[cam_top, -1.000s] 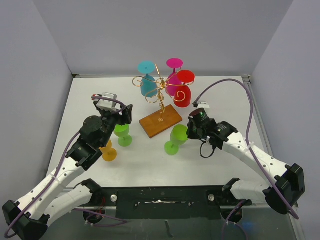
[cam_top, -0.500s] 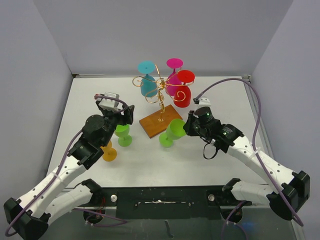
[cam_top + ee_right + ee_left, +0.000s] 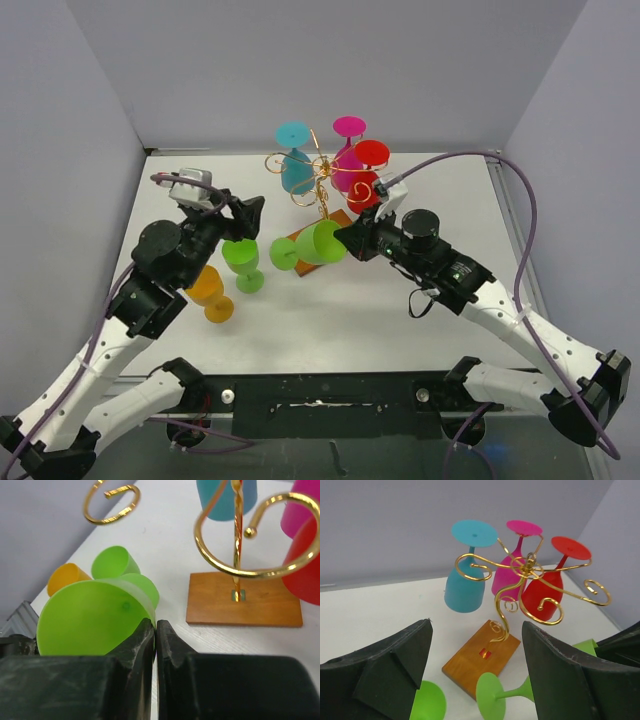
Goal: Place the wine glass upside down on the wine glass rack
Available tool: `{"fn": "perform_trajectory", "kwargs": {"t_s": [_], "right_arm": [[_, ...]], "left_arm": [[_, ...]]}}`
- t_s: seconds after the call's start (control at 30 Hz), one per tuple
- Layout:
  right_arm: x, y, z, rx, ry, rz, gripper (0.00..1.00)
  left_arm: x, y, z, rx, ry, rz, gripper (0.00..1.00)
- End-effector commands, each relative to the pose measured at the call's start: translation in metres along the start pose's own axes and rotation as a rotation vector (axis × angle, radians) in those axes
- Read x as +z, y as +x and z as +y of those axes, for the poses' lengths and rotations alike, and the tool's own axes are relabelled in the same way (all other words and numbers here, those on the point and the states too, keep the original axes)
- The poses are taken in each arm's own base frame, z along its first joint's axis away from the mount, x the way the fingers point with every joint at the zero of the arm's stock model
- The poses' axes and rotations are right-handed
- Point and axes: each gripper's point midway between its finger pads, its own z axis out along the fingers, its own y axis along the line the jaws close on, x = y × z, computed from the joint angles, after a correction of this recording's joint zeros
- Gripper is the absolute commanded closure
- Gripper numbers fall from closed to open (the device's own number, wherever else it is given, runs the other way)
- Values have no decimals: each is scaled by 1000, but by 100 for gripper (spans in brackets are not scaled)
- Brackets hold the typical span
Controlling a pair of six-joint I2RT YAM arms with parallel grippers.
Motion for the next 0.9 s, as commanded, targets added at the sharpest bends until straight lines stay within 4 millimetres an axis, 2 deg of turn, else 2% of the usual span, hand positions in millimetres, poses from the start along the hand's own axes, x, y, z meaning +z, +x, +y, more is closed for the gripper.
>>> {"fn": "perform_trajectory", "kwargs": {"t_s": [0.0,0.13,0.27,0.37,0.6,0.73,0.87], "right_arm": [[-24,-88,54,-78,-214,-287,100],[-38,-132,72,-119,-266,-446,100],[-51,-179,74,-165,-230,-621,100],[-54,-204,76,-178,-208,-696,100],[-53,-231,84,-110,-240,-814,100],[-53,-239,84,-67,-250,-858,100],[-51,-240,90,-45,-293,-872,100]], "left_arm": [[-29,-57,-22,-88,121,-128,28],[-43,-82,-19,-160,119,-229,28],[-47,-92,-8,-233,60,-280,29],[-51,-100,-7,-291,56,-306,29],[-58,-117,-23,-436,155,-354,29],[-66,-136,-37,-499,239,-390,29],[-62,-139,-43,-635,278,-398,29]]}}
